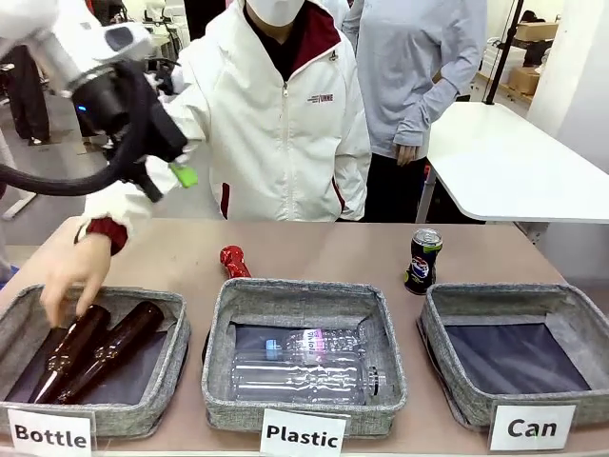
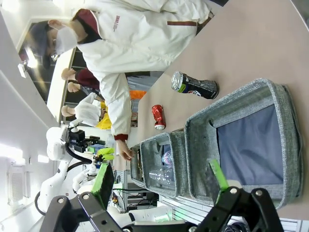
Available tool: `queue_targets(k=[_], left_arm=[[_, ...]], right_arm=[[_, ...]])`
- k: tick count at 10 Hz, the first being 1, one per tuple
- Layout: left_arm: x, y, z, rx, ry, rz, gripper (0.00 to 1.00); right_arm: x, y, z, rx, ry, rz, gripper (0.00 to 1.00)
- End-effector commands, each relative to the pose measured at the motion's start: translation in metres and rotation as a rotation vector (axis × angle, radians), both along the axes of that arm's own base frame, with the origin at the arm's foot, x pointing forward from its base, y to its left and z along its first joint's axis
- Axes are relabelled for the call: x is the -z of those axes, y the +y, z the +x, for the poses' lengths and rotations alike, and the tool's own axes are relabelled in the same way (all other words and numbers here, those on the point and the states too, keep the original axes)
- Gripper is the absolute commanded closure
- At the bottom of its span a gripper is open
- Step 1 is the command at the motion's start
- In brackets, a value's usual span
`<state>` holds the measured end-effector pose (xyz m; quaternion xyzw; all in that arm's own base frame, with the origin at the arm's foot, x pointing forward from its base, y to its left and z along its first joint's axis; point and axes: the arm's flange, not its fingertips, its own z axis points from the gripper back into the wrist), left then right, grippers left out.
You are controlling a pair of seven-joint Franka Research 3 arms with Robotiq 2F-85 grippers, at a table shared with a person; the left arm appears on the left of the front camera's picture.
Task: Sort the can waste into the basket.
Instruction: Pick up the can waste from the table and place it in the right Fabric basket.
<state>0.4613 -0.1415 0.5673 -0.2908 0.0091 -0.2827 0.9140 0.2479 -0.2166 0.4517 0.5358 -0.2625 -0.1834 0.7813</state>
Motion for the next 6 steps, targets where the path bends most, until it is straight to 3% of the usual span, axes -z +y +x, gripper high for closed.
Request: queue_targets(k=[1,2,3,4,6], left_arm=[[-0.015,0.041,-0.016,-0.091,-0.097,-0.09,0.0],[-0.032,0.082,-0.021,-0.18,-0.15,-0.09,0.0],[-0.032,0.138,-0.041,-0.438,-0.164,-0.118,0.0],[-0.011,0.182,-0.069,-0.548,-0.174,-0.213,0.0],[0.038,0.24,-0.097,-0.6,-0.212,-0.376,0.0]], right_arm=[[-0.002,-0.001,0.002,-0.002,-0.035,0.004,0.0],[-0.002,-0.001,0.002,-0.002,-0.035,0.004,0.0],[-0.002,-0.001,0.002,-0.002,-0.035,0.004,0.0],[-0.002,-0.001,0.002,-0.002,-0.035,0.004,0.0],[-0.002,-0.001,0.002,-0.002,-0.035,0.004,0.0]])
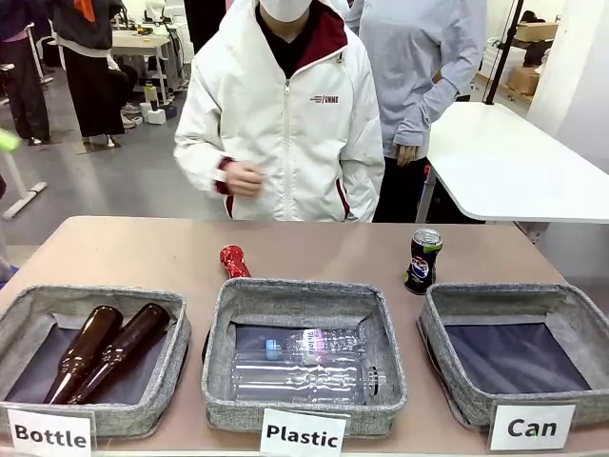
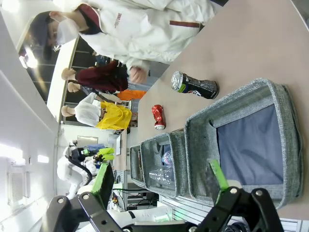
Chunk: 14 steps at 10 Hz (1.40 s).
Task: Sort the can waste into the basket.
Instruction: Pick up the can waste from the table and place it in the right Fabric basket.
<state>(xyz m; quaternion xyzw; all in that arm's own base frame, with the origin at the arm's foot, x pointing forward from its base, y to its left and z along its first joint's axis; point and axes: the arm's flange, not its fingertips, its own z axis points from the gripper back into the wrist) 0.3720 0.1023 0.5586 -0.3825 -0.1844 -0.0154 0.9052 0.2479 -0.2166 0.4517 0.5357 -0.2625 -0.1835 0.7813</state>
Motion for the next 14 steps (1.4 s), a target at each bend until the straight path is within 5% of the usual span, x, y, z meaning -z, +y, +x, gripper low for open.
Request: queue_targets(k=[1,5,8,11,14], left_arm=[[0.049,0.01,-0.018,-0.001,-0.107,-0.102,0.0],[0.027,-0.025,0.008,-0.013,-0.029,0.013,0.0],[-0.025,-0.161,0.056,-0.1,0.091,0.289,0.0],[-0.006,-0.307,0.14,-0.256,0.239,0.644,0.0],[0.034,-0.396,0.196,-0.373,0.287,0.85,0.0]], right_arm=[[-0.002,-0.001,0.002,-0.002,-0.035,0.004,0.0],[-0.002,-0.001,0.002,-0.002,-0.035,0.004,0.0],[-0.002,-0.001,0.002,-0.002,-0.035,0.004,0.0],[-0.002,-0.001,0.002,-0.002,-0.035,0.004,0.0],[-0.002,-0.001,0.002,-0.002,-0.035,0.004,0.0]])
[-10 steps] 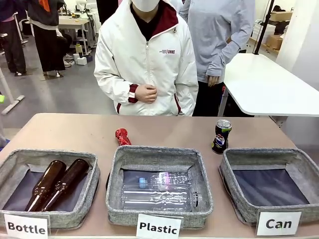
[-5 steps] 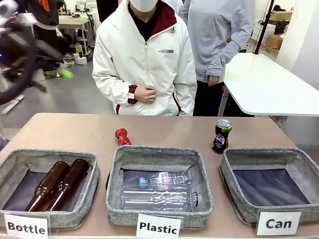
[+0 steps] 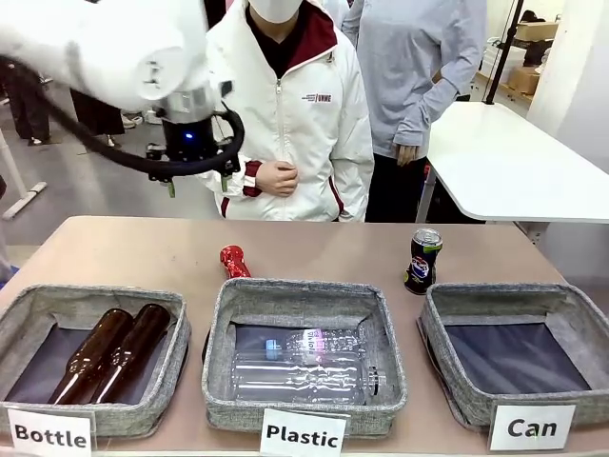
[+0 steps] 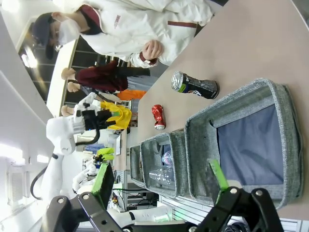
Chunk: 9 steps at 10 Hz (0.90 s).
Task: Sort the can waste into the basket.
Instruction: Pick up the can waste from the table and place it in the right Fabric basket.
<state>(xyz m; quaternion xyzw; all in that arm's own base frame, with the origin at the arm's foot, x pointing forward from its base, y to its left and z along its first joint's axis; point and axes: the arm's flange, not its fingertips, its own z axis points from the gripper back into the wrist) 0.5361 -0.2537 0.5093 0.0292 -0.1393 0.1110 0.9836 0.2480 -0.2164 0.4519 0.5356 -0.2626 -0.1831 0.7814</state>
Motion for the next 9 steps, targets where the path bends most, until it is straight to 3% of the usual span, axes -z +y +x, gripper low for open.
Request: queue_targets(k=[1,3,7,8,9], left_arm=[[-0.002,-0.059,0.041,-0.026,0.086,0.056,0.0],[0.021,-0.079,0.064,0.052,0.098,0.047,0.0],[0.06,-0.06,0.075,0.42,0.231,0.03,0.0],[0.068,-0.051,0.075,0.469,0.266,0.012,0.0],[0.075,-0.043,0.074,0.449,0.267,-0.011,0.0]], right_arm=[[-0.002,-0.001,0.002,-0.002,-0.035,0.005,0.0],[-0.002,-0.001,0.002,-0.002,-0.035,0.005,0.0],[-0.002,-0.001,0.002,-0.002,-0.035,0.005,0.0],[-0.002,-0.001,0.002,-0.002,-0.035,0.005,0.0],[-0.002,-0.001,0.002,-0.002,-0.035,0.005,0.0]])
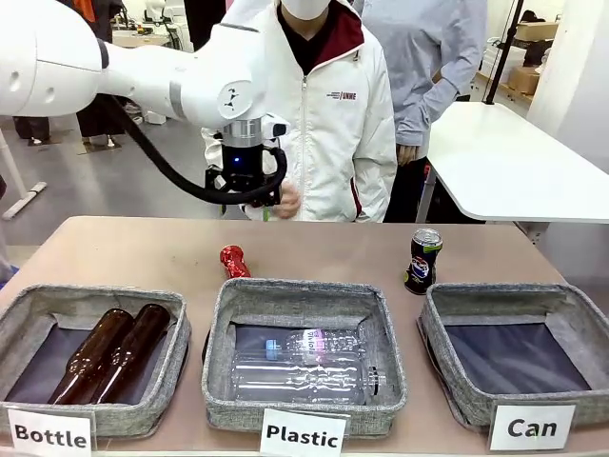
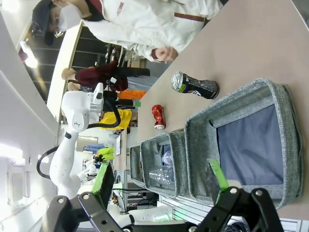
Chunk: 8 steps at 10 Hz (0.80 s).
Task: Sort the can waste into the basket.
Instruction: Pick up the can waste from the table and place it in the right Fabric basket.
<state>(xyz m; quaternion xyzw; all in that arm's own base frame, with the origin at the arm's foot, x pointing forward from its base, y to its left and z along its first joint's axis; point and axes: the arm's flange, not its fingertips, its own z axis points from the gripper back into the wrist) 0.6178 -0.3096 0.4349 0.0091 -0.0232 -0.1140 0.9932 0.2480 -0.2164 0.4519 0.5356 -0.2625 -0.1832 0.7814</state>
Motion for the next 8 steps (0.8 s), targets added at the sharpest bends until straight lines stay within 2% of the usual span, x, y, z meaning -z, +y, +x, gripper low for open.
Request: queue_targets(k=[1,3,4,5,6,7,8], left_arm=[[0.01,0.014,-0.009,-0.013,0.028,-0.008,0.0],[0.028,0.011,-0.009,-0.131,0.01,-0.008,0.0],[0.036,0.008,-0.015,-0.255,-0.026,-0.027,0.0],[0.044,0.006,-0.02,-0.289,-0.05,-0.047,0.0],[0.052,0.007,-0.021,-0.402,-0.095,-0.038,0.0],[0.037,0.004,-0.003,-0.213,-0.006,-0.021,0.0],[0.037,0.004,-0.003,-0.213,-0.006,-0.021,0.0]], right_arm=[[-0.002,-0.001,0.002,-0.002,-0.035,0.005,0.0],[-0.002,-0.001,0.002,-0.002,-0.035,0.005,0.0],[-0.002,-0.001,0.002,-0.002,-0.035,0.005,0.0],[-0.002,-0.001,0.002,-0.002,-0.035,0.005,0.0],[-0.002,-0.001,0.002,-0.002,-0.035,0.005,0.0],[-0.002,-0.001,0.002,-0.002,-0.035,0.005,0.0],[-0.002,-0.001,0.002,-0.002,-0.035,0.005,0.0]])
